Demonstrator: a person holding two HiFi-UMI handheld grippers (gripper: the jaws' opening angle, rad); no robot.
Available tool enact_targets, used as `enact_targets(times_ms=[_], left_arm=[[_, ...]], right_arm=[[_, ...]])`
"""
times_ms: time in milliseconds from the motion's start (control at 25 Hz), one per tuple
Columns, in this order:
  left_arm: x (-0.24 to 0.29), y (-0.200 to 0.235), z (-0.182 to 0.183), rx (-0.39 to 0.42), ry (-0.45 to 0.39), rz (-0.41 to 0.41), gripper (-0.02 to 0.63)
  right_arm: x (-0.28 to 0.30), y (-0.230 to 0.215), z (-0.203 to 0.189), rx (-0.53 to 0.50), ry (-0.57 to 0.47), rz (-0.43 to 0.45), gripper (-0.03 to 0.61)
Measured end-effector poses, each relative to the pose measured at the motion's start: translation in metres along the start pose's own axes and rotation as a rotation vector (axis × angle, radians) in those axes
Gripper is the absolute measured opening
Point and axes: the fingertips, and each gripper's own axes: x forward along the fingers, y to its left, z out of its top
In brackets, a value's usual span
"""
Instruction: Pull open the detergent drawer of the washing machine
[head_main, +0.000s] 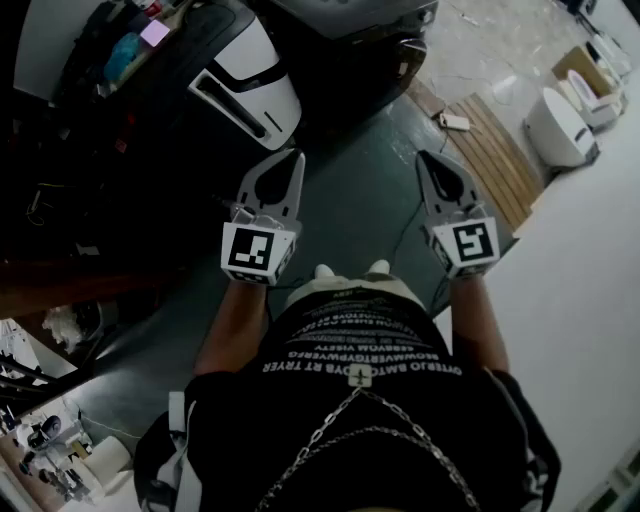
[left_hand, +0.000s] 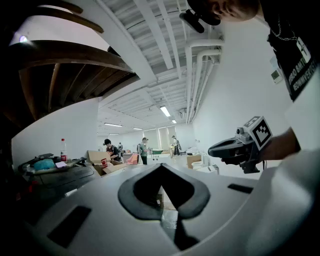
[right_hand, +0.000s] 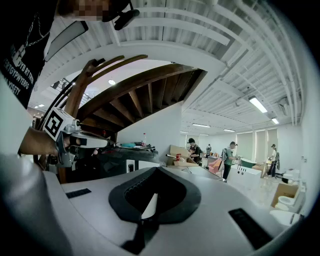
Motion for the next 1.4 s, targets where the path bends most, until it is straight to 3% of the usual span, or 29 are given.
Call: enact_targets(times_ms=[240, 360, 560, 760, 1080, 1400], left_arm=[[-0.031, 0.006, -0.030, 0.045, 0.002, -0.003, -0.006], [-0.039, 0.012, -0.031, 0.020, -0.017, -0.015, -0.006], [-0.043, 0.058, -0.033, -0.027, -0.019, -0.034, -0.006], [-0.046, 0.062, -0.042, -0.043, -0.019, -0.047, -0.006], [-0.012, 0.067, -0.053, -0.047, 0.012, -0.040, -0.006], [0.061, 0.075, -0.044, -0.061, 0.022, -0.028, -0.006]], right_arm=[[-0.012, 0.032, -0.024, -0.017, 0.012, -0.021, 0.002], [-0.012, 0.041, -0.024, -0.003, 0.011, -0.028, 0.002], [0.024, 0.058, -0.004, 0.004, 0.040, -0.044, 0.002], [0.023, 0.061, -0.007, 0.026, 0.052, -0.063, 0.002], [0.045, 0.031, -0.012, 0.026, 0.063, -0.066, 0.002], [0.090, -0.029, -0.023, 0.026, 0.088, -0.050, 0.002]])
